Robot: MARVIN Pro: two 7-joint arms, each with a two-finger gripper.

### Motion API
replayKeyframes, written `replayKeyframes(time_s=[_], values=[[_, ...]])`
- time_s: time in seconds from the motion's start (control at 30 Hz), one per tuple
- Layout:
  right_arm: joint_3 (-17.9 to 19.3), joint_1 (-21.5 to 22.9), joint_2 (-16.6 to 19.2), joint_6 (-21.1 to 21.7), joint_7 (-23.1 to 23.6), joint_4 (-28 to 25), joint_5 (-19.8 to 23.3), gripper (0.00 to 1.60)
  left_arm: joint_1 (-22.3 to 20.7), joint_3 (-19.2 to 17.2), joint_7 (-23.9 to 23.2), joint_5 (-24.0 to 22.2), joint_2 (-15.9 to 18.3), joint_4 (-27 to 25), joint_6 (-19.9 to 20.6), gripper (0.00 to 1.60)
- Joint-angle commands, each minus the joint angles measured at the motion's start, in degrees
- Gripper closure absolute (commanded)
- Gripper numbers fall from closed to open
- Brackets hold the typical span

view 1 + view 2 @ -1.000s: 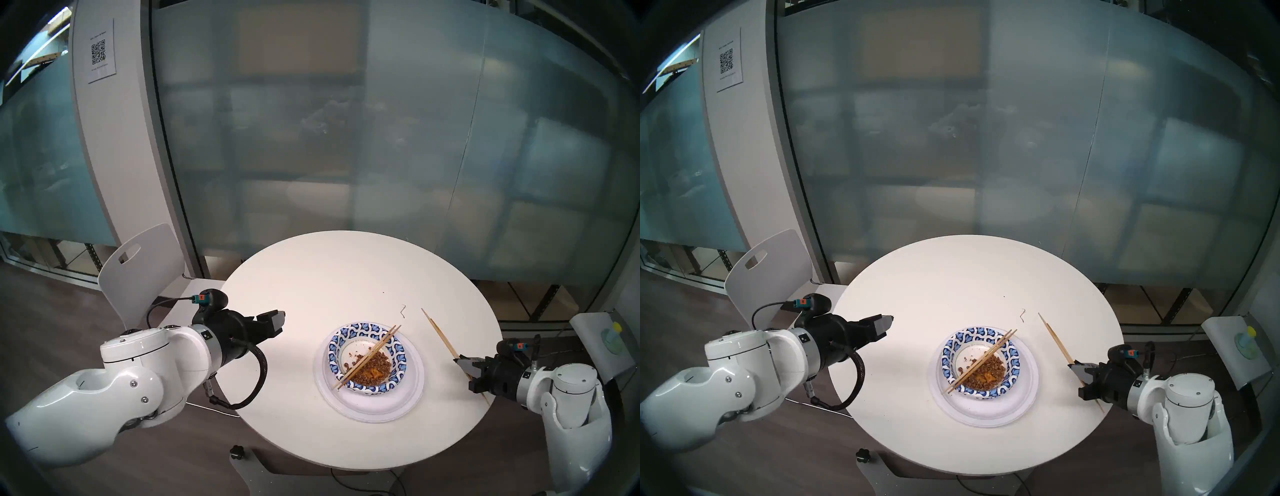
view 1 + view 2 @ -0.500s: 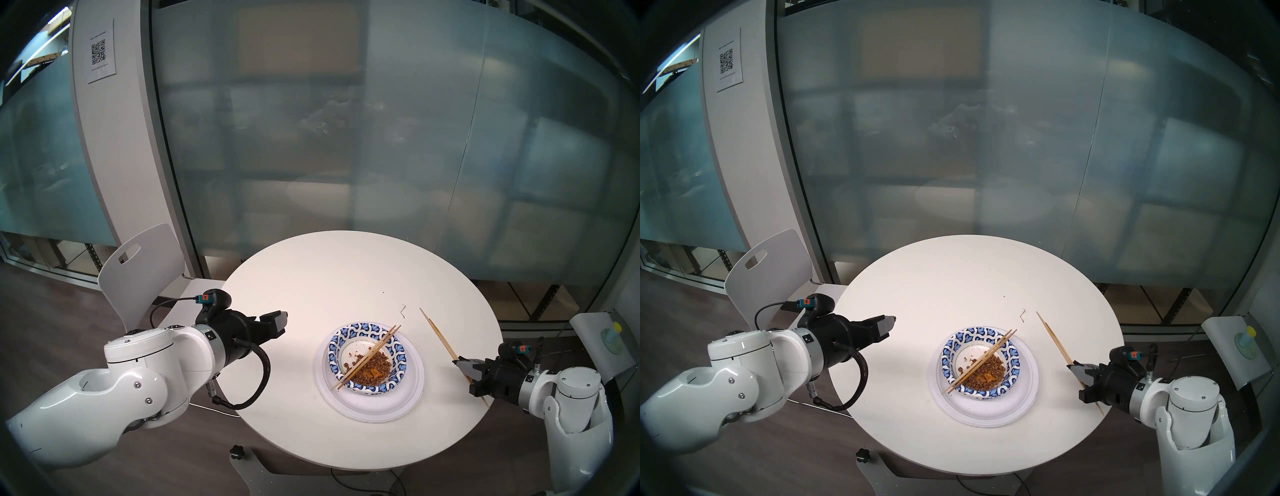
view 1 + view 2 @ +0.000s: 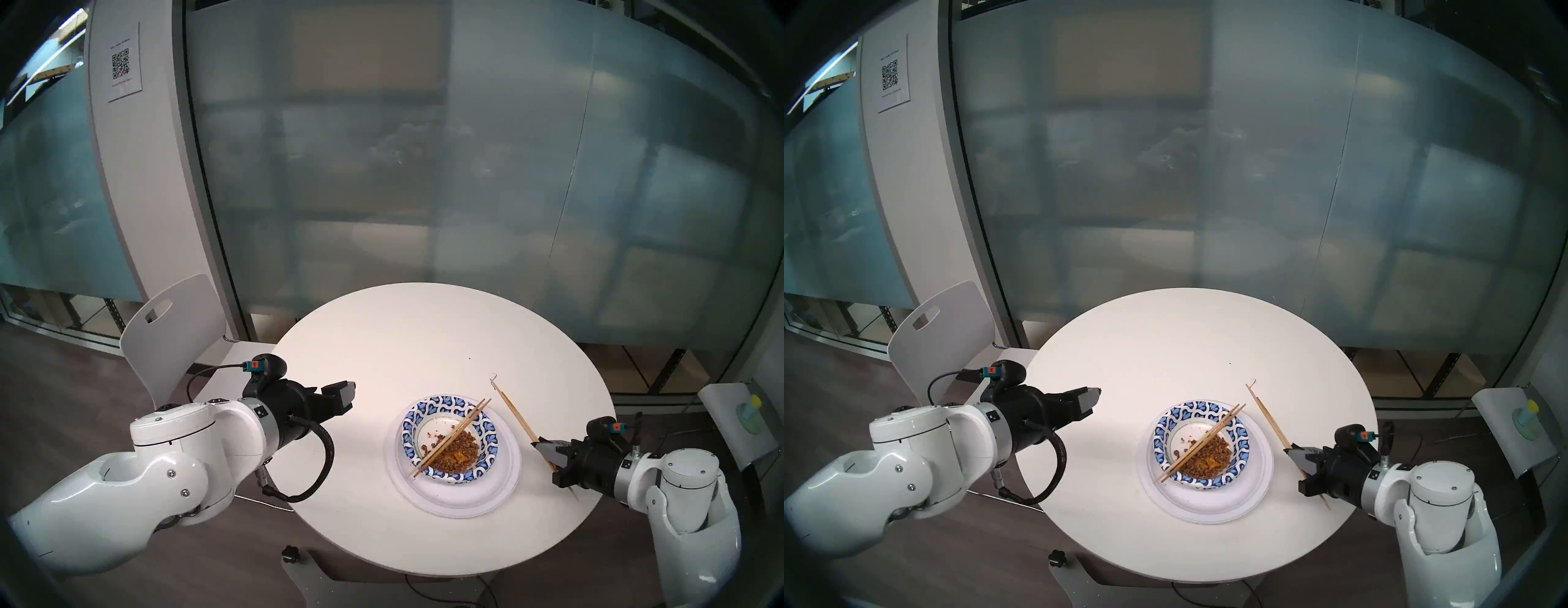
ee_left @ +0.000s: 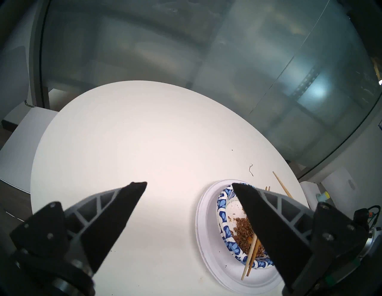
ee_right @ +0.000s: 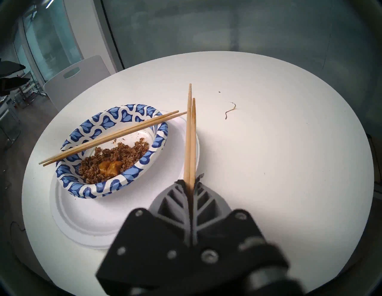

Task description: Stack the plates into one stack

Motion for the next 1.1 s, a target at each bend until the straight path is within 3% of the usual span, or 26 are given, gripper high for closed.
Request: replayKeyframes(time_s=[0.0, 1.07], values=[[-2.6, 4.5, 1.0, 0.4, 0.0, -0.3, -0.1, 1.60, 0.8, -1.7, -0.4, -0.4, 1.0, -0.5, -0.6, 0.00], [-6.3, 5.5, 2.7, 2.2, 1.5, -3.4, -0.5, 1.60, 2.5, -2.5, -1.2, -0.2, 2.0, -1.0, -1.6, 0.00]])
